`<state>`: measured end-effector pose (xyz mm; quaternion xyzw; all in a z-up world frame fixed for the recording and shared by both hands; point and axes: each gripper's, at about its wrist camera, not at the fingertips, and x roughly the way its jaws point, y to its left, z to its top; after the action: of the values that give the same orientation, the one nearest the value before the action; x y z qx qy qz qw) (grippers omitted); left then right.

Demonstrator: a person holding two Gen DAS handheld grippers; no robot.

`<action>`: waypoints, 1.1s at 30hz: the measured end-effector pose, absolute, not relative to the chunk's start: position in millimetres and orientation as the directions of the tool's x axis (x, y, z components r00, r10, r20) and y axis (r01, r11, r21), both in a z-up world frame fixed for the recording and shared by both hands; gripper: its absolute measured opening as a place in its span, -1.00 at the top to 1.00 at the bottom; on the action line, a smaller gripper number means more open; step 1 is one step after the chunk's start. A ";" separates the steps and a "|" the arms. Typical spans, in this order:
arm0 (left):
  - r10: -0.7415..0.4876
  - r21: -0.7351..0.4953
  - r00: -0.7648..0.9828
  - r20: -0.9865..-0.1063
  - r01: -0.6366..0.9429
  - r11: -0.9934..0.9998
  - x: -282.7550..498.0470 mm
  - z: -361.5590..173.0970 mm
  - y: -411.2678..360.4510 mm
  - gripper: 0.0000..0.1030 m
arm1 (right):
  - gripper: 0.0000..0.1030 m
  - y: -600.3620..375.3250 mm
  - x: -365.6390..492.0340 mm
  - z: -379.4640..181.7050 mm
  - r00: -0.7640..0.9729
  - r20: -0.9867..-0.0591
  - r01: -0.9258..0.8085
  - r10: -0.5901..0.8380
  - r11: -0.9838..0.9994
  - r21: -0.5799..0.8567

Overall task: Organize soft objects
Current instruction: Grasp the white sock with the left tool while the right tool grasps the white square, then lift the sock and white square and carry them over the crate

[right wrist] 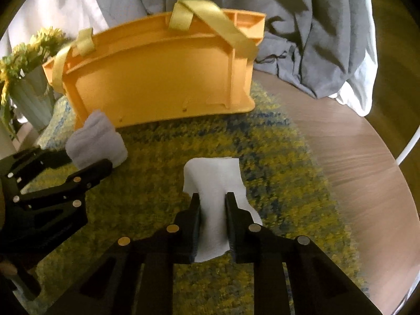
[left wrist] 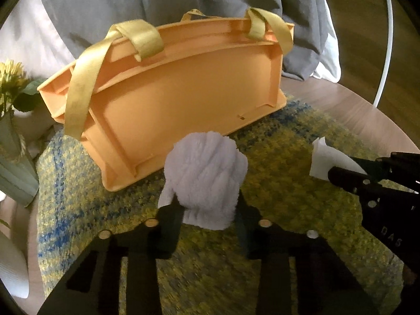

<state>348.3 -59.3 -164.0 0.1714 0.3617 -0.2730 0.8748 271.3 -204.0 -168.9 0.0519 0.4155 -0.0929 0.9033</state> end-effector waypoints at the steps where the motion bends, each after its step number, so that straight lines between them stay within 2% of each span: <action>1: -0.353 0.103 0.595 -0.722 0.597 0.795 346.8 -162.6 -59.2 0.42 | 0.64 -204.1 269.2 -165.6 0.644 -0.755 0.210 -0.125 0.978 0.016; 16: -0.349 0.031 0.645 -0.680 0.500 0.865 301.1 -120.6 -42.1 0.46 | 0.64 -201.2 237.7 -125.3 0.721 -0.687 0.142 -0.091 0.990 0.017; 33: -0.286 0.012 0.779 -0.558 0.352 0.936 241.5 -56.4 -32.6 0.46 | 0.64 -210.0 206.6 -68.0 0.814 -0.581 0.017 0.010 0.999 0.041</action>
<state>241.5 -32.6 -56.4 0.0577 0.2862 -0.1694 0.9413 206.6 -210.0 -68.0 0.0219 0.3049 -0.0017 0.9521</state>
